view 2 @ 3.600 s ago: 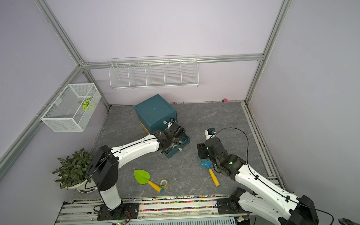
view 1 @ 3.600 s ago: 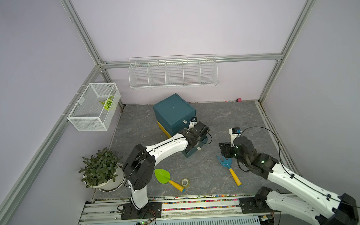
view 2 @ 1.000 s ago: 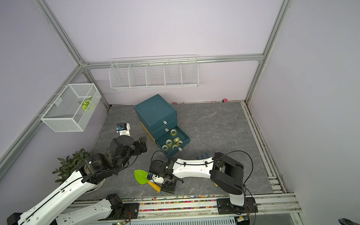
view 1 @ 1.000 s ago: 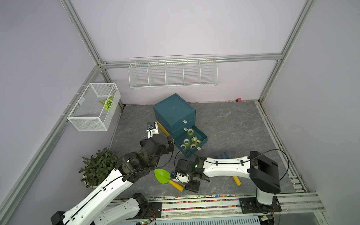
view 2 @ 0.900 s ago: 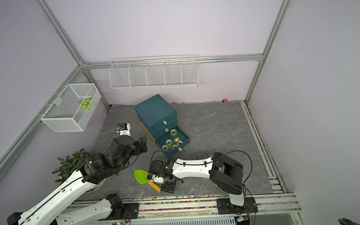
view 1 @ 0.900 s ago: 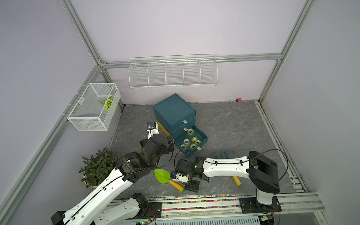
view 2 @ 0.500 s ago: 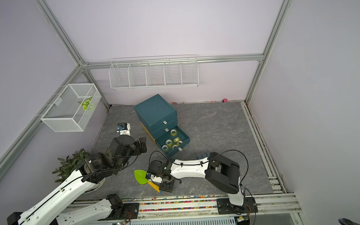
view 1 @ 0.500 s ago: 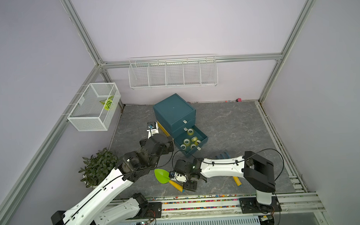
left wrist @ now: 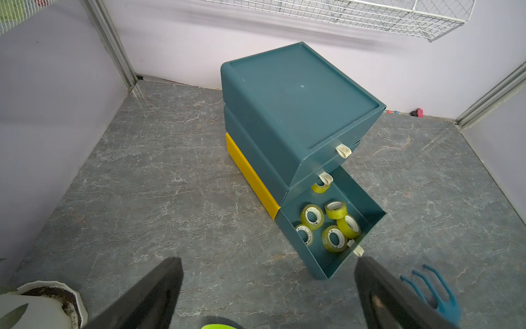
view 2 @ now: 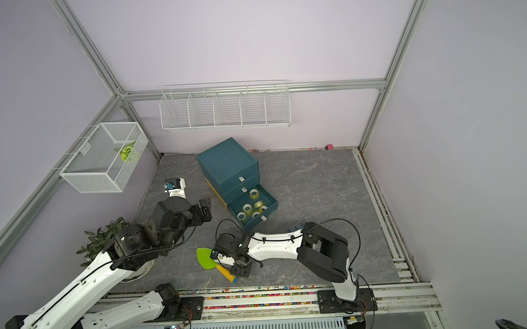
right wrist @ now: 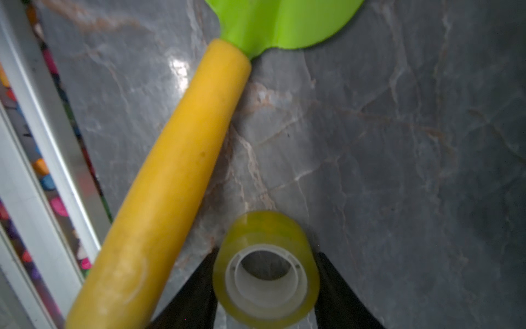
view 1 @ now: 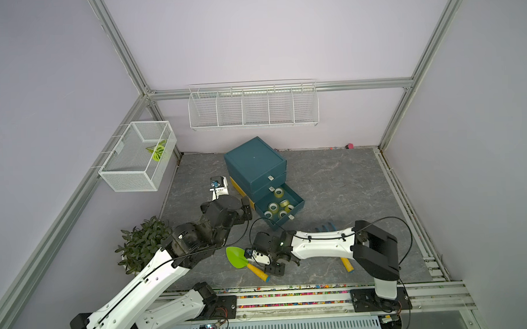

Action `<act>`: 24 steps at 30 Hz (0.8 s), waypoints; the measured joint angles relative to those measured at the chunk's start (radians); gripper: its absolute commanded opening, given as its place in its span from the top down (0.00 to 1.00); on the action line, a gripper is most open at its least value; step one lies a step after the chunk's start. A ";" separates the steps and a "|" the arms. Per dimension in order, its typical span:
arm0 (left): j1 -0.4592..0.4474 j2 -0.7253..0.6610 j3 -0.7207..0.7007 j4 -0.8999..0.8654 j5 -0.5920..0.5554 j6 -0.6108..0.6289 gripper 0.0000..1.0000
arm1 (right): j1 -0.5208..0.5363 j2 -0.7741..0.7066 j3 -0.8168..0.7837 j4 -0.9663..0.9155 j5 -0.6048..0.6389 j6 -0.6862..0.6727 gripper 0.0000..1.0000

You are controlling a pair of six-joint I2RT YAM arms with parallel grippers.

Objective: Place the transparent tape into the drawer according to color
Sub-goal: Pick up the tape at the center of the board, then place the tape in the drawer.

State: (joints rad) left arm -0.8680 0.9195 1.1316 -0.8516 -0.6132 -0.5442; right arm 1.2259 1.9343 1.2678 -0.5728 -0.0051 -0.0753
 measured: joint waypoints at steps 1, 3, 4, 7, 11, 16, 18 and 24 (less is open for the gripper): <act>0.000 0.001 0.000 0.000 0.000 0.000 0.00 | -0.009 -0.002 -0.004 0.010 0.000 0.006 0.53; 0.002 0.003 0.000 0.000 0.000 0.000 0.00 | -0.027 -0.011 -0.020 0.032 0.002 0.014 0.55; 0.002 0.004 0.000 0.000 0.000 0.000 0.00 | -0.035 -0.018 -0.031 0.040 0.005 0.020 0.57; 0.002 0.004 0.000 0.000 0.000 0.000 0.00 | -0.057 -0.052 -0.081 0.067 0.009 0.039 0.59; 0.003 0.005 -0.009 0.005 -0.001 0.000 0.00 | -0.097 -0.130 -0.180 0.087 0.017 0.074 0.60; 0.004 0.026 -0.053 0.019 -0.004 -0.001 0.00 | -0.162 -0.287 -0.321 0.087 0.015 0.129 0.60; 0.004 0.045 -0.072 0.026 -0.003 -0.002 0.00 | -0.190 -0.365 -0.356 0.088 0.013 0.151 0.60; 0.004 0.108 -0.087 0.031 0.002 -0.013 0.00 | -0.264 -0.587 -0.377 0.099 0.041 0.214 0.61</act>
State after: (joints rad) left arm -0.8639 1.0271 1.0443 -0.8207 -0.6117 -0.5568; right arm 0.9623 1.3472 0.8909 -0.4740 0.0360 0.1383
